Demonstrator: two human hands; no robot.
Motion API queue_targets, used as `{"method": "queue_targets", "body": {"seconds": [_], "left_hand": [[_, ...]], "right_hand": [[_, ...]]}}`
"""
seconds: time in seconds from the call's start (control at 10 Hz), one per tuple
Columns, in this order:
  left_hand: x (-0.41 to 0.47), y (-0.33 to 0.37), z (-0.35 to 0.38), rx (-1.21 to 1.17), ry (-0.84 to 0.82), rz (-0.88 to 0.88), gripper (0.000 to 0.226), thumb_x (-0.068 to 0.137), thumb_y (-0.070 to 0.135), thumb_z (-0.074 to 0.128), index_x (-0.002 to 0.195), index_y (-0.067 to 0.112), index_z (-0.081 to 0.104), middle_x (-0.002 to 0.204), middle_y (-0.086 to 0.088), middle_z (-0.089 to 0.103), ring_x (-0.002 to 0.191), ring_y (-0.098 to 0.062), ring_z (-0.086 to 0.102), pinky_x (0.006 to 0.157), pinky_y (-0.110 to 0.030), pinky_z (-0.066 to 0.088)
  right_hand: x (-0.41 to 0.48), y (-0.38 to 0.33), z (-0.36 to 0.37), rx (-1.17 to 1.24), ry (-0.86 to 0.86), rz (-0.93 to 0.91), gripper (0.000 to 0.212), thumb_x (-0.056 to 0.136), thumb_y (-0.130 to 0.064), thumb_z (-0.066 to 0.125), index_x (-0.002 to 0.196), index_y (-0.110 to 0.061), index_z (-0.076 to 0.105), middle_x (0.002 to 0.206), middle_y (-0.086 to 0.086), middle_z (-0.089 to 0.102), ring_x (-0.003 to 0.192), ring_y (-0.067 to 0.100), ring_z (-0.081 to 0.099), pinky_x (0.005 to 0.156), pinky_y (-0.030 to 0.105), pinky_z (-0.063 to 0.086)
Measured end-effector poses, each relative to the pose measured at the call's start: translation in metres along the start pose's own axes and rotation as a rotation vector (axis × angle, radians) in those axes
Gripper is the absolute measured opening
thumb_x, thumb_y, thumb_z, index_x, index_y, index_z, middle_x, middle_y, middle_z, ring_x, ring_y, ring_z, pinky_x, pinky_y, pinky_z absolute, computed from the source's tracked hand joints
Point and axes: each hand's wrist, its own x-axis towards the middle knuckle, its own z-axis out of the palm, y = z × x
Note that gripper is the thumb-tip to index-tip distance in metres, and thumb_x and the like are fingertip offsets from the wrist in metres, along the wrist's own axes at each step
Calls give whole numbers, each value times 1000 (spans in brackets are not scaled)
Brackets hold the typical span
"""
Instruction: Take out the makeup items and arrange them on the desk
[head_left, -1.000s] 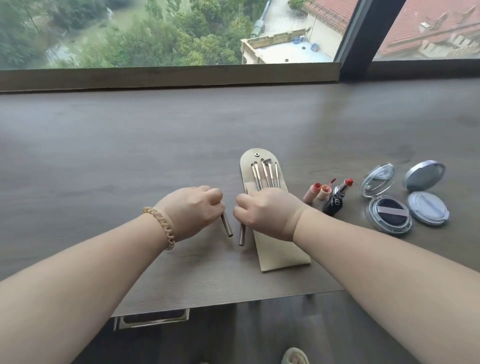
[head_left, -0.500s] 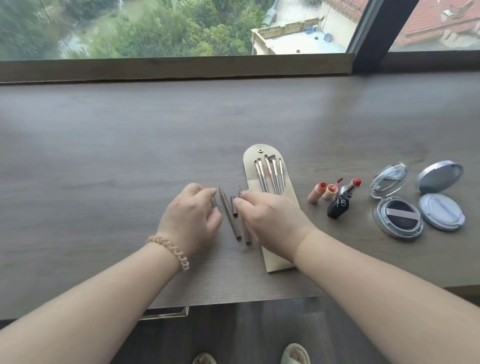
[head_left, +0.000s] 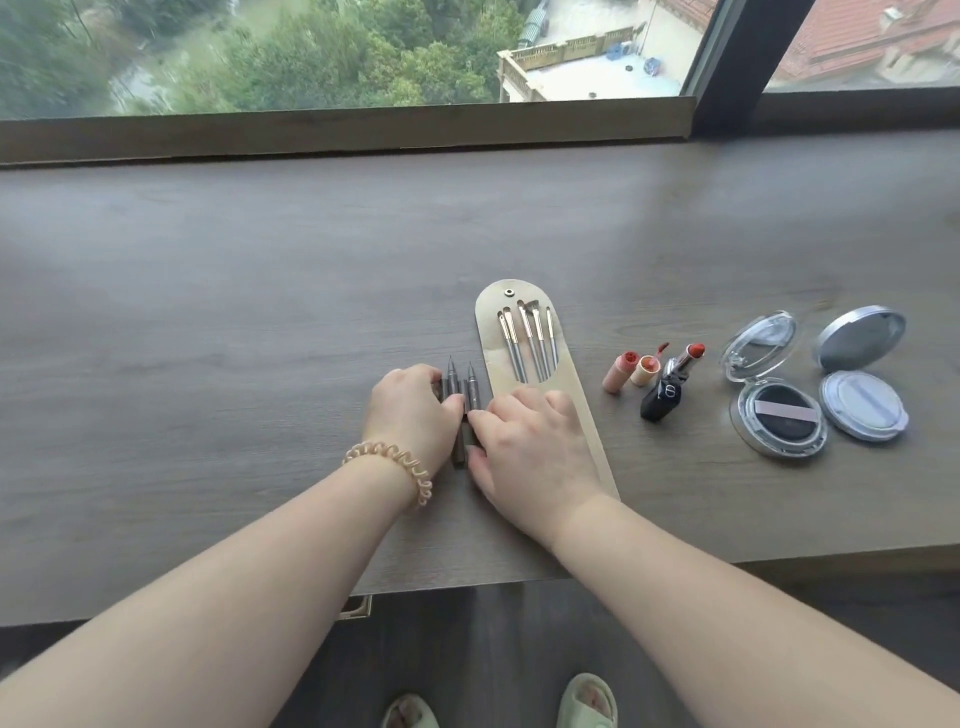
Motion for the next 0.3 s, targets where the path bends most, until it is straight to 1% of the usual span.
{"method": "queue_targets", "body": {"seconds": [0.1,0.2,0.3], "left_hand": [[-1,1,-2,-20,-14,-27,40,83,32,63,118,13,62,111,-9,66,111,-23,56,98,-28,38],[-6,1,-5,-42,-12,-53,45,83,34,63,123,13,59,117,-8,63,115,-22,55,98,-30,39],[-15,6,-16,-42,-49,-118,50,84,35,62,129,15,52,126,-8,56,116,-21,53,95,-30,40]], "right_hand": [[-2,1,-6,28,19,-1,28,74,-40,46,77,-22,67,77,-4,64,84,23,60,72,37,41],[-11,11,-11,71,56,-22,32,76,-39,39,78,-23,67,79,-4,64,84,22,59,74,36,34],[-25,39,-20,163,166,-26,28,76,-36,45,82,-23,69,81,-4,65,83,23,60,74,35,30]]}}
